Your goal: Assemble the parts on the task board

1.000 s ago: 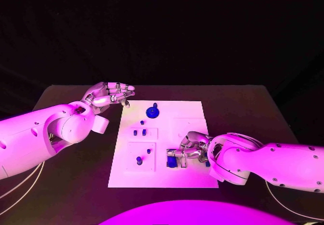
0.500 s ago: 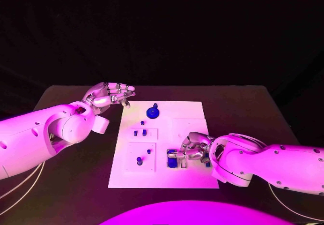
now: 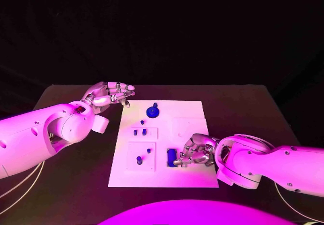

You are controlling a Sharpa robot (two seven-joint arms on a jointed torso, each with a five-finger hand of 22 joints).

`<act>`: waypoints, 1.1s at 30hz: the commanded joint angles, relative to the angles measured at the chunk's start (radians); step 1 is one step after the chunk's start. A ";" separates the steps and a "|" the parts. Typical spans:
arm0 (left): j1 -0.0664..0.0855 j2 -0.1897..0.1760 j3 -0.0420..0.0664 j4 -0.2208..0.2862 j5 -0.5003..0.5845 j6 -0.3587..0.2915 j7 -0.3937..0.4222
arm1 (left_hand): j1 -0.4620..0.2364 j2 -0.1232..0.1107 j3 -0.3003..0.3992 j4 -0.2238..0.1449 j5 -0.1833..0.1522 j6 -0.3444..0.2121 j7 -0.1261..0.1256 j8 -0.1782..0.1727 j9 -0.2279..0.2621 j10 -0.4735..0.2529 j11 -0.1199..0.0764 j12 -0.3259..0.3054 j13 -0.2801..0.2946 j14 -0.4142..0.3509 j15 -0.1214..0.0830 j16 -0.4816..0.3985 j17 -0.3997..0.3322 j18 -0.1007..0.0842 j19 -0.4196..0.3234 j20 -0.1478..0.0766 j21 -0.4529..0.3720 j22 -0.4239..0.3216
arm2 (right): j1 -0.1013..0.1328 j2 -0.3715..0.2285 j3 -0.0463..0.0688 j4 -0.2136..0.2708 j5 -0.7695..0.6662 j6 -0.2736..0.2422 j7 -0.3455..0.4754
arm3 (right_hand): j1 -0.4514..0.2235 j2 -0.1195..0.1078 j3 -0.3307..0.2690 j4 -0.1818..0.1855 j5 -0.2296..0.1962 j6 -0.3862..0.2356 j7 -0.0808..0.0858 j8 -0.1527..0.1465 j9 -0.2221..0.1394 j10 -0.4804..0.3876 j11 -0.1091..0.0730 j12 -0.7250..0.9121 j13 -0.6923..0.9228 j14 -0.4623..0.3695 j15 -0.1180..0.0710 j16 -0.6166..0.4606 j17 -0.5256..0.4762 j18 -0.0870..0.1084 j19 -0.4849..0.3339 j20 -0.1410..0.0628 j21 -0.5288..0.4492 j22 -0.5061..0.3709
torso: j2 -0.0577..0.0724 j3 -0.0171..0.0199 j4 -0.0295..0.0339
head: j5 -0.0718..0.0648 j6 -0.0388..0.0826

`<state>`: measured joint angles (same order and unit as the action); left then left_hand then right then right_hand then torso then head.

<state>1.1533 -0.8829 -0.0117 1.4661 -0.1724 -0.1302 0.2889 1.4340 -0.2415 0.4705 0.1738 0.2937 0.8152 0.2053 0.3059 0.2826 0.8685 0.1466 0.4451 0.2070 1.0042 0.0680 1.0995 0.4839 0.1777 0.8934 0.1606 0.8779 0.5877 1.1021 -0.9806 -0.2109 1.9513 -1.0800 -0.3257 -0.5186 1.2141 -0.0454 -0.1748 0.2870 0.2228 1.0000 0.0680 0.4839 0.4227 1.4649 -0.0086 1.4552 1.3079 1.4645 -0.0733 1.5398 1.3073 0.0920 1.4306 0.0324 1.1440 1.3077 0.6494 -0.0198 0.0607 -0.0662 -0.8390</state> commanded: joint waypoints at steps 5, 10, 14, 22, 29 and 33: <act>0.000 0.001 0.000 0.002 0.004 0.014 0.003 | -0.002 0.007 -0.002 0.002 0.003 -0.007 0.001 0.006 -0.001 -0.005 -0.001 0.004 -0.002 -0.006 0.003 0.001 0.000 0.006 -0.001 0.005 -0.006 -0.001 | 0.000 -0.002 0.000 0.000 0.034 0.081 0.016 | 0.026 0.002 -0.016 0.003 0.000 0.022 -0.016 0.044 0.062 0.048 -0.010 0.008 0.173 0.090 -0.005 0.005 0.179 -0.010 0.003 0.001 0.001 0.043 | 0.001 -0.0001 0.0022 | 0.001 -0.001; 0.000 0.001 0.000 0.002 0.005 0.015 0.002 | -0.002 0.007 -0.002 0.002 0.003 -0.007 0.001 0.006 -0.001 -0.005 -0.001 0.004 -0.002 -0.006 0.003 0.001 0.000 0.006 -0.001 0.005 -0.006 -0.001 | 0.000 0.003 0.000 -0.008 0.035 0.084 0.011 | 0.026 0.006 -0.018 0.003 0.000 0.020 -0.018 0.051 0.077 0.049 -0.012 0.009 0.174 0.090 -0.007 0.006 0.182 -0.010 0.003 0.000 0.001 0.043 | 0.001 -0.0013 0.0021 | 0.003 -0.002; 0.000 0.001 0.000 0.002 0.006 0.015 0.002 | -0.002 0.007 -0.002 0.002 0.003 -0.007 0.001 0.006 -0.001 -0.005 -0.001 0.004 -0.002 -0.006 0.003 0.001 0.000 0.006 -0.001 0.005 -0.006 -0.001 | 0.000 0.011 0.000 -0.016 0.035 0.065 0.001 | 0.032 0.024 -0.018 0.003 0.001 0.014 -0.021 0.061 0.100 0.049 -0.015 0.009 0.175 0.090 -0.009 0.006 0.182 -0.010 0.004 -0.003 0.002 0.046 | 0.000 -0.0018 0.0023 | 0.002 -0.003; 0.000 0.001 0.000 0.002 0.006 0.014 0.000 | -0.001 0.008 -0.003 0.003 0.003 -0.008 0.001 0.007 -0.002 -0.008 -0.001 0.006 -0.002 -0.009 0.004 0.000 0.000 0.006 -0.002 0.005 -0.008 -0.002 | 0.000 0.028 0.000 -0.034 0.036 0.014 -0.010 | 0.010 0.071 -0.035 0.005 0.000 0.007 -0.025 0.074 0.145 0.052 -0.018 0.011 0.178 0.091 -0.012 0.007 0.185 -0.011 0.007 -0.006 0.003 0.050 | 0.000 -0.0015 0.0015 | 0.004 -0.003; 0.000 0.000 0.000 0.002 0.006 0.015 -0.001 | -0.001 0.008 -0.004 0.004 0.003 -0.009 0.001 0.008 -0.002 -0.008 -0.001 0.007 -0.002 -0.010 0.004 0.001 0.000 0.006 -0.002 0.006 -0.008 -0.003 | 0.000 0.041 0.000 -0.044 0.038 0.014 -0.010 | 0.002 0.085 -0.041 0.005 0.000 0.006 -0.026 0.076 0.157 0.052 -0.020 0.012 0.179 0.091 -0.013 0.007 0.186 -0.011 0.007 -0.007 0.003 0.051 | 0.001 -0.0007 0.0012 | 0.002 -0.003; 0.000 -0.001 0.000 0.003 0.006 0.016 -0.002 | -0.001 0.008 -0.004 0.004 0.003 -0.009 0.001 0.008 -0.002 -0.008 -0.001 0.007 -0.002 -0.010 0.004 0.001 0.000 0.006 -0.002 0.006 -0.008 -0.003 | 0.000 0.045 0.000 -0.046 0.040 0.040 -0.010 | 0.025 0.081 -0.049 -0.001 0.000 -0.001 -0.027 0.075 0.170 0.052 -0.021 0.010 0.178 0.091 -0.014 0.007 0.185 -0.010 0.007 -0.008 -0.001 0.051 | 0.001 -0.0003 0.0020 | 0.002 -0.004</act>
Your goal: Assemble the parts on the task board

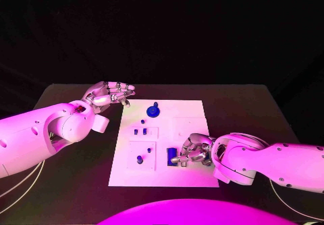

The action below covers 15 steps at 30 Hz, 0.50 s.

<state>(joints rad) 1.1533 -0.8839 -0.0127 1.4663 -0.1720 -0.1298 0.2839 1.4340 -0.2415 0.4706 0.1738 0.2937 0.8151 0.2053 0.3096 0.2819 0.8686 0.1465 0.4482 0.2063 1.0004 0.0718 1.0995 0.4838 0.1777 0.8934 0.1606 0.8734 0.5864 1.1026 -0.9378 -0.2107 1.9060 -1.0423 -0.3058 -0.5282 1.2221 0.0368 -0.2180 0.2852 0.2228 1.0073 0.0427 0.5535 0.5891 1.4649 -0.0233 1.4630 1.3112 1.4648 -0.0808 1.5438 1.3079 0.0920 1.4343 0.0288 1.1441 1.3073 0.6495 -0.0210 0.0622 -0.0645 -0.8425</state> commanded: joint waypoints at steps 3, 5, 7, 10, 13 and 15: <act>0.000 0.000 0.001 0.003 0.006 0.015 0.002 | -0.001 0.008 -0.004 0.004 0.003 -0.009 0.001 0.004 -0.001 -0.008 -0.001 0.003 -0.001 -0.006 0.000 0.001 0.000 0.006 -0.002 0.005 -0.004 -0.001 | 0.000 0.003 0.000 -0.002 0.004 0.038 0.001 | 0.039 -0.007 -0.011 -0.002 0.001 -0.014 -0.001 0.003 0.014 0.051 -0.005 0.000 0.174 0.090 -0.006 0.002 0.182 -0.010 0.002 -0.005 -0.006 0.050 | 0.000 0.0003 -0.0014 | 0.001 -0.002; 0.000 0.000 0.000 0.003 0.006 0.015 0.002 | -0.001 0.008 -0.004 0.004 0.003 -0.009 0.001 0.004 -0.001 -0.008 -0.001 0.003 -0.001 -0.006 0.000 0.001 0.000 0.006 -0.002 0.005 -0.004 -0.001 | 0.000 0.003 0.000 -0.002 0.004 0.044 0.002 | 0.047 -0.009 -0.013 -0.002 0.001 -0.016 0.000 0.002 0.017 0.050 -0.005 -0.001 0.173 0.090 -0.006 0.002 0.181 -0.010 0.001 -0.005 -0.008 0.050 | 0.000 0.0003 -0.0016 | 0.001 -0.002; 0.000 0.000 0.000 0.003 0.006 0.016 0.001 | -0.001 0.008 -0.004 0.004 0.003 -0.009 0.001 0.004 -0.001 -0.008 -0.001 0.003 -0.001 -0.006 0.000 0.001 0.000 0.006 -0.002 0.005 -0.004 -0.001 | 0.000 0.004 0.000 -0.002 0.005 0.047 0.002 | 0.055 -0.011 -0.015 -0.003 0.001 -0.018 0.000 0.000 0.020 0.050 -0.005 -0.002 0.173 0.090 -0.006 0.001 0.181 -0.009 0.000 -0.004 -0.011 0.049 | 0.000 0.0002 -0.0008 | -0.001 -0.001; 0.000 0.000 0.000 0.003 0.006 0.016 0.001 | -0.001 0.008 -0.004 0.004 0.003 -0.009 0.001 0.004 -0.001 -0.008 -0.001 0.003 -0.001 -0.006 0.000 0.001 0.000 0.006 -0.002 0.005 -0.004 -0.001 | 0.000 0.005 0.000 -0.002 0.003 0.048 0.003 | 0.069 -0.012 -0.017 -0.004 0.001 -0.019 0.000 -0.002 0.025 0.050 -0.004 -0.002 0.173 0.090 -0.006 0.001 0.179 -0.009 0.000 -0.004 -0.013 0.049 | 0.000 0.0003 -0.0002 | -0.001 -0.002; 0.000 -0.001 0.000 0.003 0.005 0.018 0.000 | -0.001 0.008 -0.004 0.004 0.003 -0.009 0.001 0.004 -0.001 -0.008 -0.001 0.003 -0.001 -0.006 0.000 0.001 0.000 0.006 -0.002 0.005 -0.004 -0.001 | 0.000 0.008 0.000 -0.002 -0.011 0.052 0.005 | 0.122 -0.014 -0.010 -0.014 0.005 -0.020 -0.003 -0.009 0.035 0.050 -0.007 -0.002 0.174 0.090 -0.008 0.001 0.179 -0.009 0.000 -0.005 -0.013 0.051 | 0.000 0.0003 -0.0001 | 0.000 -0.003; 0.000 -0.001 0.000 0.003 0.005 0.018 0.000 | -0.001 0.008 -0.004 0.004 0.003 -0.009 0.001 0.004 -0.001 -0.008 -0.001 0.003 -0.001 -0.006 0.000 0.001 0.000 0.006 -0.002 0.005 -0.004 -0.001 | 0.000 0.010 0.000 -0.002 -0.019 0.053 0.006 | 0.135 -0.016 -0.003 -0.012 0.005 -0.020 -0.004 -0.012 0.037 0.050 -0.008 -0.002 0.174 0.090 -0.008 0.001 0.180 -0.009 0.001 -0.006 -0.013 0.052 | 0.000 0.0003 -0.0002 | 0.000 -0.003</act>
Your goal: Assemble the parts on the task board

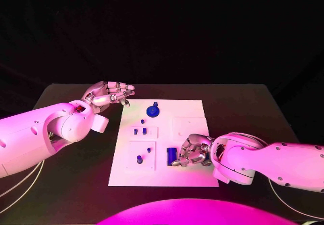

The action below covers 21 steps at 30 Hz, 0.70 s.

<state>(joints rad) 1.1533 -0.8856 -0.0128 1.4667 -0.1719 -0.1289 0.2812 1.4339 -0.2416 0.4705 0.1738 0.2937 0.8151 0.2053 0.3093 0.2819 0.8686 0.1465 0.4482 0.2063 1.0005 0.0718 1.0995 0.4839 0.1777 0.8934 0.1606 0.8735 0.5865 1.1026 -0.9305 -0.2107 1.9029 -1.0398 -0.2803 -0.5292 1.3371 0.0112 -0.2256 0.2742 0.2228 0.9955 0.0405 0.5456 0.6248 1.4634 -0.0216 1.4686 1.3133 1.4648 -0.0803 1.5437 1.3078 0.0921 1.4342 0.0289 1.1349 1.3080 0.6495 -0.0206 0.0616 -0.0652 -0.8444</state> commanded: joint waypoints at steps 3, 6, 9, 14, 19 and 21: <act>0.000 0.000 0.000 0.003 0.005 0.017 0.002 | -0.001 0.008 -0.004 0.004 0.003 -0.009 0.001 0.004 -0.001 -0.008 -0.001 0.003 -0.002 -0.006 0.000 0.001 0.000 0.006 -0.002 0.006 -0.004 -0.001 | -0.001 0.006 0.000 -0.001 -0.047 0.022 0.004 | 0.034 0.008 0.011 0.001 0.006 -0.007 -0.002 -0.007 0.004 0.052 -0.010 -0.007 0.173 0.090 -0.009 0.001 0.180 -0.010 0.002 -0.006 -0.002 0.053 | 0.000 -0.0002 0.0001 | 0.001 0.001; 0.000 0.000 0.000 0.003 0.005 0.017 0.003 | 0.001 0.008 -0.004 0.004 0.003 -0.010 0.001 0.005 -0.002 -0.010 -0.001 0.005 -0.002 -0.007 0.000 0.001 0.000 0.006 -0.002 0.006 -0.005 -0.002 | -0.001 0.012 0.000 -0.005 -0.074 0.004 -0.003 | 0.050 0.010 0.020 0.005 0.006 -0.004 -0.003 -0.012 0.006 0.052 -0.011 -0.007 0.173 0.090 -0.010 0.001 0.181 -0.010 0.002 -0.007 -0.002 0.053 | 0.000 -0.0004 -0.0001 | 0.000 0.001; 0.000 0.000 0.000 0.003 0.005 0.018 0.003 | 0.001 0.008 -0.004 0.004 0.003 -0.010 0.001 0.005 -0.002 -0.010 -0.001 0.005 -0.002 -0.007 0.000 0.001 0.000 0.006 -0.002 0.006 -0.005 -0.002 | -0.002 0.016 0.000 -0.011 -0.090 -0.016 -0.009 | 0.057 0.021 0.029 0.012 0.006 0.000 -0.004 -0.015 0.009 0.052 -0.012 -0.007 0.173 0.090 -0.011 0.001 0.181 -0.010 0.003 -0.008 -0.002 0.055 | 0.000 -0.0003 0.0004 | 0.000 0.001; 0.000 0.000 0.000 0.003 0.005 0.018 0.002 | 0.001 0.009 -0.004 0.004 0.003 -0.010 0.001 0.006 -0.002 -0.010 -0.001 0.005 -0.002 -0.007 0.000 0.001 0.000 0.006 -0.002 0.006 -0.005 -0.002 | -0.002 0.018 0.000 -0.021 -0.095 -0.032 -0.010 | -0.012 0.071 0.031 0.019 0.004 0.007 -0.001 -0.025 0.021 0.054 -0.010 -0.006 0.175 0.090 -0.009 0.002 0.182 -0.010 0.004 -0.007 -0.003 0.058 | 0.000 -0.0003 0.0010 | 0.000 0.003; 0.000 -0.001 0.000 0.001 0.005 0.018 0.003 | 0.001 0.009 -0.004 0.004 0.003 -0.010 0.001 0.006 -0.002 -0.010 -0.001 0.006 -0.002 -0.007 0.000 0.001 0.000 0.006 -0.002 0.006 -0.005 -0.002 | -0.002 0.016 0.000 -0.022 -0.082 -0.024 -0.001 | -0.016 0.073 0.031 0.019 0.004 0.008 -0.001 -0.026 0.022 0.053 -0.009 -0.007 0.175 0.090 -0.009 0.002 0.183 -0.010 0.004 -0.007 -0.004 0.057 | 0.000 -0.0003 -0.0004 | 0.001 0.002; 0.000 -0.001 0.000 0.001 0.005 0.018 0.002 | 0.001 0.009 -0.004 0.004 0.003 -0.010 0.001 0.006 -0.002 -0.010 -0.001 0.006 -0.002 -0.007 0.000 0.001 0.000 0.006 -0.002 0.006 -0.005 -0.002 | -0.002 0.015 0.000 -0.020 -0.072 -0.017 0.009 | -0.018 0.072 0.030 0.019 0.003 0.008 -0.002 -0.026 0.023 0.055 -0.010 -0.004 0.177 0.090 -0.009 0.001 0.181 -0.010 0.004 -0.007 -0.007 0.056 | 0.000 -0.0003 -0.0001 | 0.001 0.003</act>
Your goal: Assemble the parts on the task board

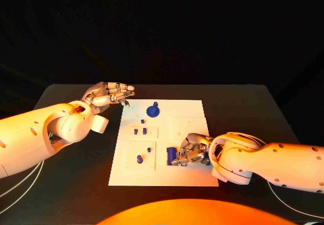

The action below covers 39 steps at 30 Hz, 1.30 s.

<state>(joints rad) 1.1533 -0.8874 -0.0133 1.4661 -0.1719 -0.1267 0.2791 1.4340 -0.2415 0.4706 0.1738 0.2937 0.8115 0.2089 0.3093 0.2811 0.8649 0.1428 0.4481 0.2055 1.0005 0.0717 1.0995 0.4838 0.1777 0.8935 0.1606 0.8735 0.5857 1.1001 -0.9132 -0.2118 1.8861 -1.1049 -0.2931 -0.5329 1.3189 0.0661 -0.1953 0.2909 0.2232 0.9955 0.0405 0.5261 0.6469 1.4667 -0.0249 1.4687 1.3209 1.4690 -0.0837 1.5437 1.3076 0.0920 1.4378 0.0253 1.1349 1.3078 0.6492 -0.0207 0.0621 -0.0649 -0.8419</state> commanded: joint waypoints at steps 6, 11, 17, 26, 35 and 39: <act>0.000 0.000 0.000 0.001 0.004 0.016 0.004 | 0.001 0.009 -0.004 0.004 0.003 -0.006 -0.002 0.006 -0.001 -0.007 0.003 0.006 -0.001 -0.007 0.000 0.001 0.000 0.006 -0.002 0.006 -0.005 -0.001 | 0.000 -0.007 0.001 0.004 0.011 0.008 0.034 | -0.001 -0.006 -0.011 -0.001 0.002 0.006 -0.002 -0.008 0.009 0.050 -0.006 -0.007 0.168 0.086 -0.006 0.000 0.179 -0.008 -0.002 -0.003 -0.013 0.055 | 0.000 0.0001 -0.0007 | 0.000 0.003; 0.000 -0.001 0.000 0.001 0.004 0.017 0.004 | 0.001 0.010 -0.004 0.005 0.003 -0.006 -0.002 0.007 -0.001 -0.007 0.003 0.006 -0.001 -0.007 0.000 0.001 0.000 0.006 -0.002 0.006 -0.005 -0.001 | 0.000 -0.026 0.001 0.010 0.021 -0.021 0.059 | 0.001 -0.021 -0.016 -0.001 0.002 -0.005 0.003 -0.017 0.012 0.045 -0.003 -0.015 0.162 0.084 -0.004 -0.002 0.173 -0.007 -0.006 -0.002 -0.026 0.051 | 0.000 -0.0001 -0.0012 | -0.002 0.002; 0.000 -0.001 0.000 0.001 0.004 0.018 0.004 | 0.001 0.010 -0.004 0.005 0.003 -0.006 -0.002 0.007 -0.001 -0.007 0.003 0.006 -0.001 -0.007 0.000 0.001 0.000 0.006 -0.002 0.006 -0.005 -0.001 | 0.014 -0.065 0.003 0.033 0.053 -0.070 0.116 | 0.023 -0.052 -0.013 -0.002 0.004 -0.055 0.028 -0.062 0.008 0.015 0.017 -0.064 0.128 0.080 0.012 -0.009 0.152 0.000 -0.021 0.009 -0.072 0.033 | -0.001 -0.0003 -0.0020 | -0.010 0.006; 0.000 -0.004 0.000 0.002 0.004 0.019 0.004 | 0.001 0.011 -0.004 0.006 0.003 -0.006 -0.002 0.008 -0.001 -0.008 0.003 0.007 -0.001 -0.008 0.000 0.002 0.000 0.006 -0.002 0.006 -0.006 -0.002 | 0.057 -0.173 0.004 0.047 0.018 -0.110 0.150 | 0.104 -0.098 0.029 -0.006 0.003 -0.114 0.073 -0.178 -0.049 -0.008 0.057 -0.093 0.104 0.079 0.046 -0.010 0.152 0.000 -0.022 0.038 -0.081 0.036 | -0.001 -0.0025 -0.0034 | -0.030 0.007; 0.000 -0.007 0.000 0.006 0.001 0.018 0.010 | 0.001 0.011 -0.005 0.006 0.003 -0.007 -0.002 0.008 -0.001 -0.008 0.003 0.008 -0.001 -0.008 0.001 0.002 0.000 0.006 -0.002 0.006 -0.006 -0.002 | 0.062 -0.274 0.001 0.075 -0.107 -0.095 0.094 | 0.103 -0.102 0.047 0.001 0.002 -0.040 0.059 -0.180 -0.066 -0.005 0.047 -0.091 0.104 0.080 0.040 -0.008 0.156 -0.001 -0.016 0.039 -0.069 0.044 | 0.000 -0.0004 -0.0060 | -0.048 0.009; 0.000 -0.008 0.000 0.006 0.000 0.018 0.011 | 0.001 0.011 -0.005 0.006 0.003 -0.007 -0.002 0.008 -0.001 -0.008 0.003 0.008 -0.001 -0.008 0.001 0.002 0.000 0.006 -0.002 0.006 -0.006 -0.002 | 0.053 -0.303 -0.001 0.088 -0.168 -0.072 0.052 | 0.087 -0.112 0.058 0.001 0.003 0.003 0.042 -0.168 -0.067 0.000 0.033 -0.085 0.106 0.081 0.029 -0.008 0.159 -0.002 -0.012 0.030 -0.061 0.050 | 0.000 0.0006 -0.0055 | -0.050 0.009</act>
<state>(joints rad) 1.1530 -0.8957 -0.0140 1.4694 -0.1726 -0.1236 0.2789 1.4340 -0.2415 0.4678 0.1765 0.2937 0.8116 0.2089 0.3152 0.2812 0.8613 0.1466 0.4527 0.2057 1.0005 0.0717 1.0995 0.4839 0.1777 0.8934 0.1606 0.8735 0.5849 1.1591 -1.2101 -0.2117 1.9660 -1.1728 -0.3900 -0.4362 1.4236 -0.0402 -0.1448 0.2906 0.2284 0.9876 0.0844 0.3529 0.5798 1.4651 0.0193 1.3763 1.3707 1.4665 -0.0459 1.5377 1.3073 0.0922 1.4186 0.0589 1.0683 1.3073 0.6486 -0.0210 0.0566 -0.1135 -0.8328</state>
